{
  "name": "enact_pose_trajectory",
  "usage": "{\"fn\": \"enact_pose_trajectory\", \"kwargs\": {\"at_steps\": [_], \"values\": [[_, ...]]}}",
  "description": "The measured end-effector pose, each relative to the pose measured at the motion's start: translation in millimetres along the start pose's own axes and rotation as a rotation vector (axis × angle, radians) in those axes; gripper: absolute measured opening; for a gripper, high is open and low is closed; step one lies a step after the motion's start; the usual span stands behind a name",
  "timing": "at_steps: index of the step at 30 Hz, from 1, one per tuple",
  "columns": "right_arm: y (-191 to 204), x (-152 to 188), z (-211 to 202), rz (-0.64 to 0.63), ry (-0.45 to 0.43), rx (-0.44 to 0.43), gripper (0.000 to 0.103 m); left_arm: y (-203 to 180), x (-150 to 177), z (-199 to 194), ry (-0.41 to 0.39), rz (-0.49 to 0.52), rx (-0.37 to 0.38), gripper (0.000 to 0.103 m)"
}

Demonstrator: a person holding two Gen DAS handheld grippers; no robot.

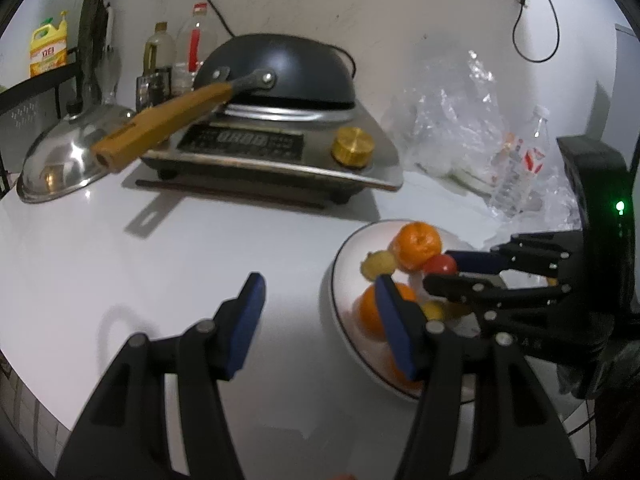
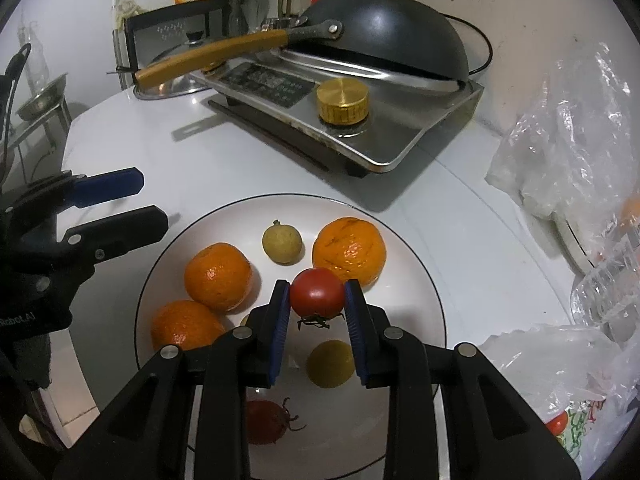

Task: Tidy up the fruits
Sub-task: 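Lower both red cherry tomatoes onto the white plate and open both tools, then move both open tools back over the plastic bag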

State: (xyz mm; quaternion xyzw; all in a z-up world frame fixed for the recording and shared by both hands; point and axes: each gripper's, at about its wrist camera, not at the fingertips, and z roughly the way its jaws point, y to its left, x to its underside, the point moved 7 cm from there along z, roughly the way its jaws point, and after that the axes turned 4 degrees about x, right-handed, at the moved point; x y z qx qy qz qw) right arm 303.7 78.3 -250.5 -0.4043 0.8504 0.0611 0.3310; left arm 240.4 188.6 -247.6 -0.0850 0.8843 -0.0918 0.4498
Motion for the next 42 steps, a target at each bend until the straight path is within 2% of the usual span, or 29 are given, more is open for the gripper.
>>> {"fn": "enact_pose_trajectory", "kwargs": {"at_steps": [15, 23, 25, 28, 30, 32, 42], "values": [[4.8, 6.0, 10.1, -0.017, 0.025, 0.006, 0.030, 8.0, 13.0, 2.5, -0.001, -0.012, 0.010, 0.058], [1.3, 8.7, 8.1, 0.031, 0.009, 0.015, 0.030, 11.7, 18.5, -2.3, -0.006, -0.013, -0.023, 0.058], [-1.0, 10.8, 7.1, 0.047, 0.005, 0.020, 0.033, 12.8, 19.7, -3.2, -0.003, -0.016, -0.030, 0.059], [-5.6, 12.7, 3.4, 0.063, -0.004, 0.030, 0.043, 10.9, 20.0, -8.8, -0.016, -0.017, -0.033, 0.059], [-7.0, 12.6, -1.2, 0.073, -0.016, 0.030, 0.055, 8.6, 19.8, -12.6, -0.024, -0.015, -0.033, 0.059], [-8.8, 12.0, -7.1, 0.077, -0.032, 0.038, 0.062, 5.4, 20.1, -15.8, -0.028, -0.012, -0.035, 0.059], [-13.8, 16.0, -45.7, 0.097, -0.089, 0.058, 0.062, -18.2, 16.4, -38.0, -0.053, 0.014, -0.025, 0.059]]}}
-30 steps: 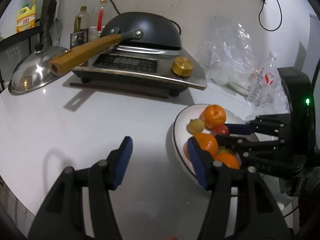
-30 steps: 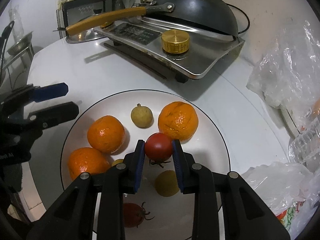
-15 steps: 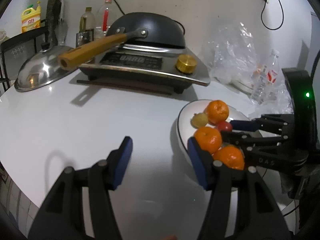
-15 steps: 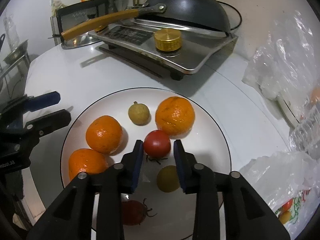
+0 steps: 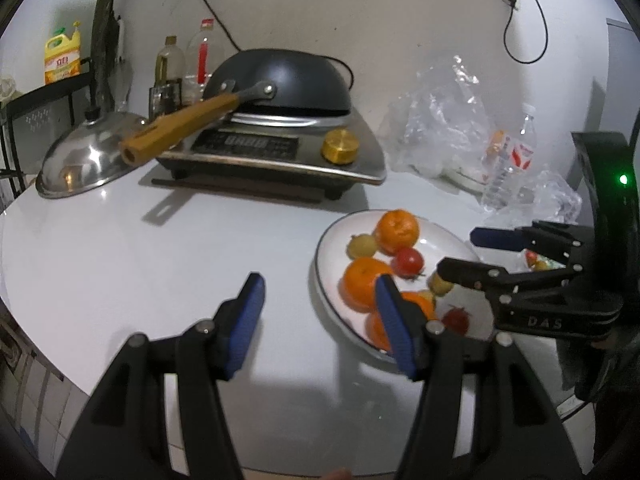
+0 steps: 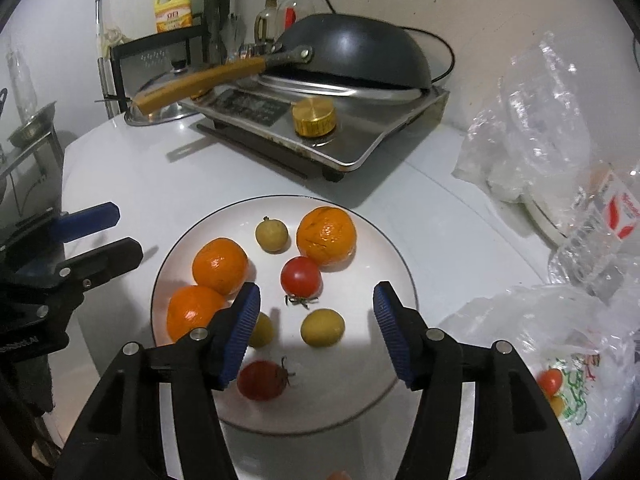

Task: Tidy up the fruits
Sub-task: 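Move both open tools back over the plastic bag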

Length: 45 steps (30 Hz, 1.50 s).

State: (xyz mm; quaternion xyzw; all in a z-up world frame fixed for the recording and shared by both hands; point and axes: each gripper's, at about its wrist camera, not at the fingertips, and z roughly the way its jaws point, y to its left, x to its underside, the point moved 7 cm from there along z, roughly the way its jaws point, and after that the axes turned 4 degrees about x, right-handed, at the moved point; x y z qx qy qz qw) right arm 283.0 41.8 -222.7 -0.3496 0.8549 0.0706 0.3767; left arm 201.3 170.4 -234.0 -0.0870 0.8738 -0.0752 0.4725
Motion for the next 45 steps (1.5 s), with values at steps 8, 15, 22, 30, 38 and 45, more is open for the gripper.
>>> {"fn": "enact_pose_trajectory", "kwargs": {"at_steps": [8, 15, 22, 30, 38, 45], "values": [[-7.9, 6.7, -33.4, 0.008, -0.039, 0.014, 0.062, -25.8, -3.7, -17.9, -0.025, 0.033, 0.014, 0.059], [-22.4, 13.4, -61.0, 0.026, -0.072, 0.039, 0.062, -50.6, -4.6, -25.9, -0.028, 0.062, 0.030, 0.059], [-45.3, 26.3, -86.5, 0.050, -0.088, 0.072, 0.062, -84.1, -7.7, -30.7, -0.036, 0.090, 0.075, 0.059], [-77.2, 45.0, -111.9, 0.082, -0.096, 0.122, 0.062, -122.4, -9.0, -25.0, -0.030, 0.116, 0.121, 0.059], [-116.0, 66.3, -126.9, 0.130, -0.098, 0.157, 0.062, -165.4, -10.0, -15.5, -0.013, 0.164, 0.156, 0.059], [-146.8, 80.8, -129.6, 0.165, -0.099, 0.171, 0.062, -194.9, -12.0, -2.1, 0.011, 0.194, 0.162, 0.059]]}}
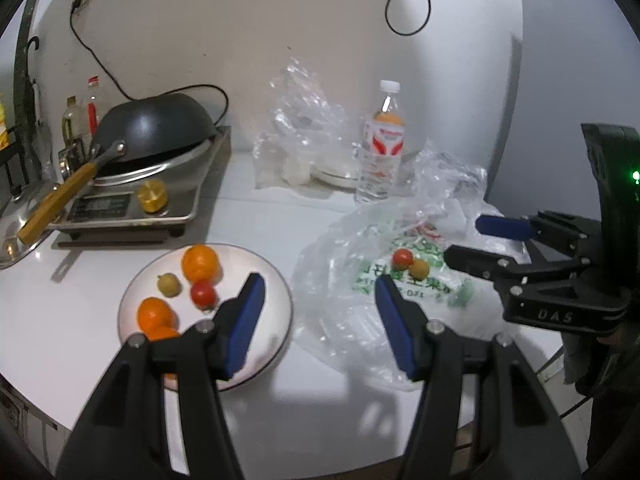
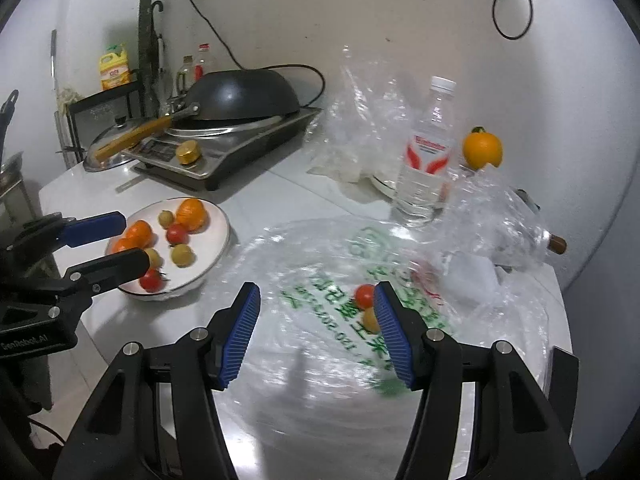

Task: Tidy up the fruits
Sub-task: 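Move both open tools back over the plastic bag, then grasp a small yellow fruit with the right tool while the left tool grasps a red tomato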

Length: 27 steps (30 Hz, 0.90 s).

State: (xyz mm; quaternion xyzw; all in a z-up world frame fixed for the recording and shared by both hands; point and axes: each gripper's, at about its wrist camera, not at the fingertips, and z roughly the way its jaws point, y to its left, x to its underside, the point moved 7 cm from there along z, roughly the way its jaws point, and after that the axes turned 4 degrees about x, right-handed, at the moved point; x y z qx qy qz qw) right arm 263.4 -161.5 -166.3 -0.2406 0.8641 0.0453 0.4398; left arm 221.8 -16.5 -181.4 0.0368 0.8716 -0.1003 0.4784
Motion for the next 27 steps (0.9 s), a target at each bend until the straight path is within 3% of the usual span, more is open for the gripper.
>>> {"fn": "enact_pose_trajectory", "kwargs": {"at_steps": [22, 25, 27], "values": [[-51.1, 30.2, 67.1, 0.056, 0.097, -0.038, 0.062, -41.3, 7.1, 74.9, 0.113, 0.062, 0.037, 0.059], [-51.1, 29.4, 76.6, 0.046, 0.110, -0.046, 0.054, -44.9, 6.0, 81.9, 0.119, 0.070, 0.047, 0.059], [-49.7, 29.2, 83.9, 0.032, 0.125, -0.053, 0.044, -47.3, 4.7, 85.9, 0.122, 0.078, 0.052, 0.059]]}}
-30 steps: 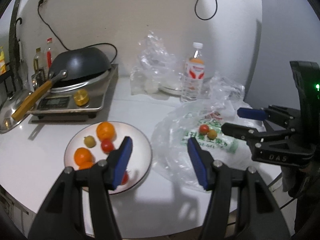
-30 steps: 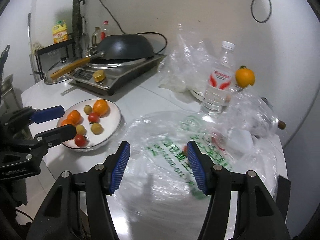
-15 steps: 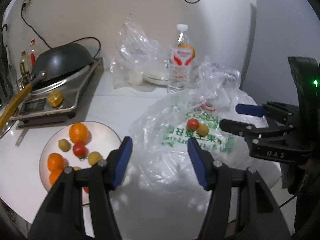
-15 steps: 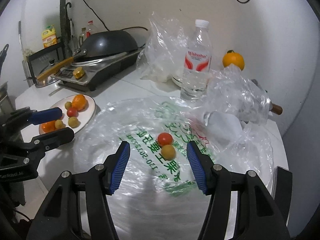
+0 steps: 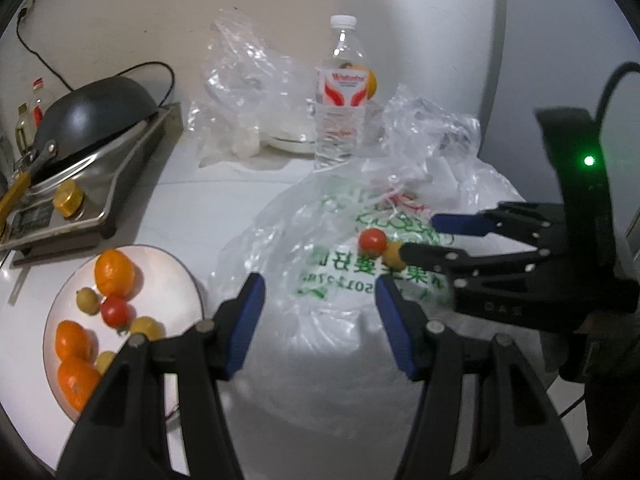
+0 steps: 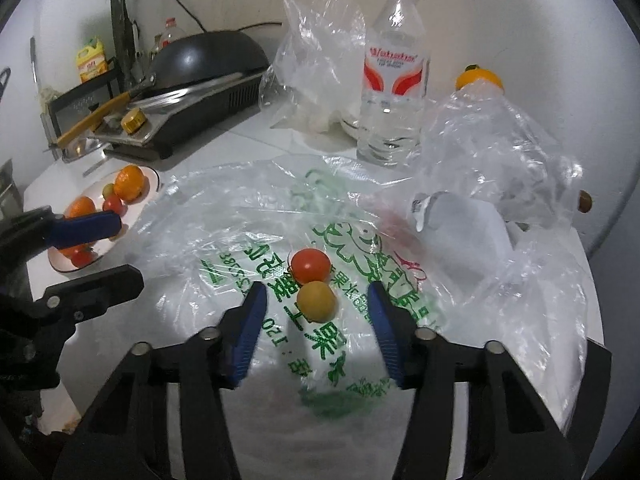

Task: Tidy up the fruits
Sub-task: 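Grasp a small yellow fruit with the right tool while the left tool grasps a red tomato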

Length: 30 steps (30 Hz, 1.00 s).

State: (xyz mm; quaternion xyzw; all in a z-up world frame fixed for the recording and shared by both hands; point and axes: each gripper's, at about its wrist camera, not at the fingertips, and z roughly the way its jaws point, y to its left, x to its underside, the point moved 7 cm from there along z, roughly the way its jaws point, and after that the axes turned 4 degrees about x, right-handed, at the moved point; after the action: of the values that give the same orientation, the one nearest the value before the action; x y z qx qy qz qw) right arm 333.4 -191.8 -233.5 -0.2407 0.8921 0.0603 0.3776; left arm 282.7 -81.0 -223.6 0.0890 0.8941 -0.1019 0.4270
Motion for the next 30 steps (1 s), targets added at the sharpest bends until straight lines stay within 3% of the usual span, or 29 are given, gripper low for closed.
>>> {"fn": "enact_pose_trajectory", "kwargs": {"at_steps": [13, 16, 30], "values": [[1.0, 10.3, 37.5, -0.010, 0.120, -0.032, 0.036, 0.9, -3.8, 23.3, 0.027, 0.019, -0.020, 0.059], [-2.9, 10.9, 37.5, -0.008, 0.116, -0.029, 0.027, -2.1, -6.0, 25.5, 0.028, 0.029, -0.029, 0.059], [-40.3, 12.1, -2.3, 0.040, 0.045, -0.034, 0.027, -44.4, -23.9, 43.6, 0.063, 0.108, -0.003, 0.059]]}}
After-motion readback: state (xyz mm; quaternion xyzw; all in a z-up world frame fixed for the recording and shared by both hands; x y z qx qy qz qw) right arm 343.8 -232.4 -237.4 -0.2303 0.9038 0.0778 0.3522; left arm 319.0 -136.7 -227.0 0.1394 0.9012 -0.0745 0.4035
